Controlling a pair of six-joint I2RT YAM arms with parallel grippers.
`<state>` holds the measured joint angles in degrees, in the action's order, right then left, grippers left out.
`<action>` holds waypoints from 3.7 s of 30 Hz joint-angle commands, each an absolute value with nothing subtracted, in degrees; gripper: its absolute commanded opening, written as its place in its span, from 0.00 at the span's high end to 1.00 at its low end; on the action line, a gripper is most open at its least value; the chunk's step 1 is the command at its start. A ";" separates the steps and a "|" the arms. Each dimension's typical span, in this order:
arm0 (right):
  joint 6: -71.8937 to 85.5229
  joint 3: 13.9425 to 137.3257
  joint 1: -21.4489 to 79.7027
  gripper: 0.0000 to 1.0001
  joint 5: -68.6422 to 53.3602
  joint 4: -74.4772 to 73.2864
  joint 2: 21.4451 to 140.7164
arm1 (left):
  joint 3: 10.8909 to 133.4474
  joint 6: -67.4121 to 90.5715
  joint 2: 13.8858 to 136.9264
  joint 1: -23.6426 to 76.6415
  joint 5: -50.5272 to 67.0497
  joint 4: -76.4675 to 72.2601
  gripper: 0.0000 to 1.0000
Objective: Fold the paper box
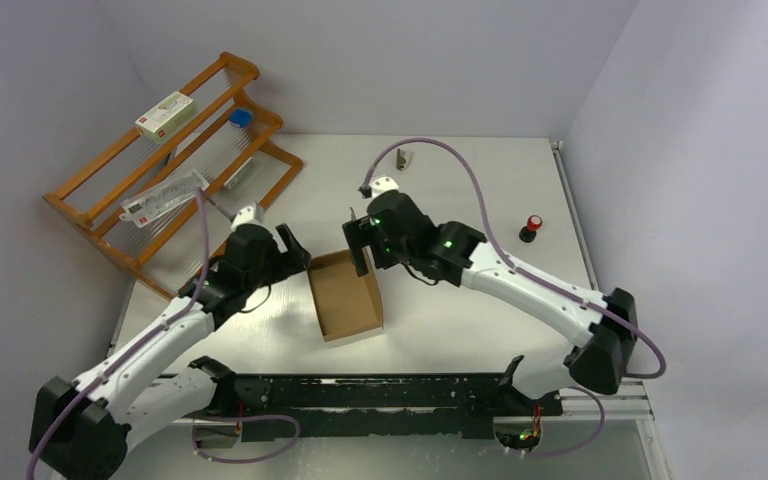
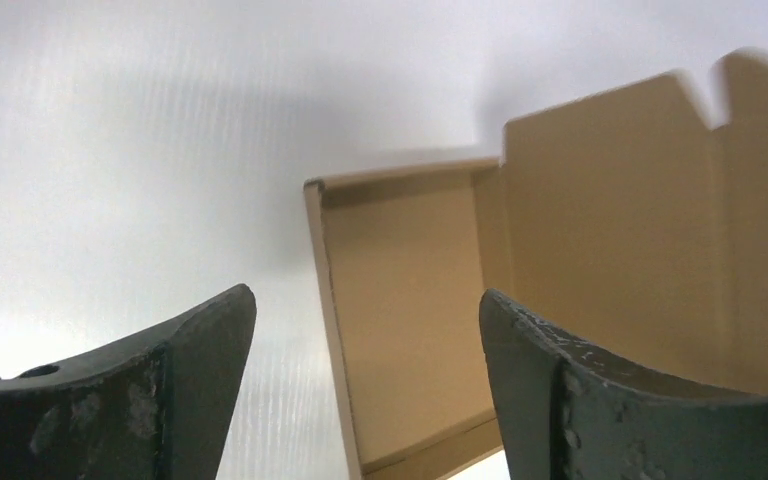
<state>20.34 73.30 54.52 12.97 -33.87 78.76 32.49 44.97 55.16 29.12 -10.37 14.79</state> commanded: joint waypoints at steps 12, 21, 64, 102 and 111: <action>16.64 83.40 57.21 0.44 17.95 -45.33 93.31 | 49.66 19.30 48.97 17.58 -17.38 28.09 0.04; 1.52 90.51 56.95 0.88 17.44 -48.49 100.04 | 46.18 18.05 41.31 15.73 -18.22 27.28 0.04; -22.16 85.16 42.64 0.03 -6.39 -29.79 90.21 | 41.76 0.98 41.76 15.81 3.53 17.98 0.03; -34.63 63.17 27.54 0.36 -31.68 -17.15 86.26 | 58.00 -29.13 69.91 17.23 17.38 28.64 0.26; -36.53 67.61 27.11 0.58 -35.97 -20.27 91.03 | 53.33 -29.78 67.84 17.06 19.37 25.20 0.40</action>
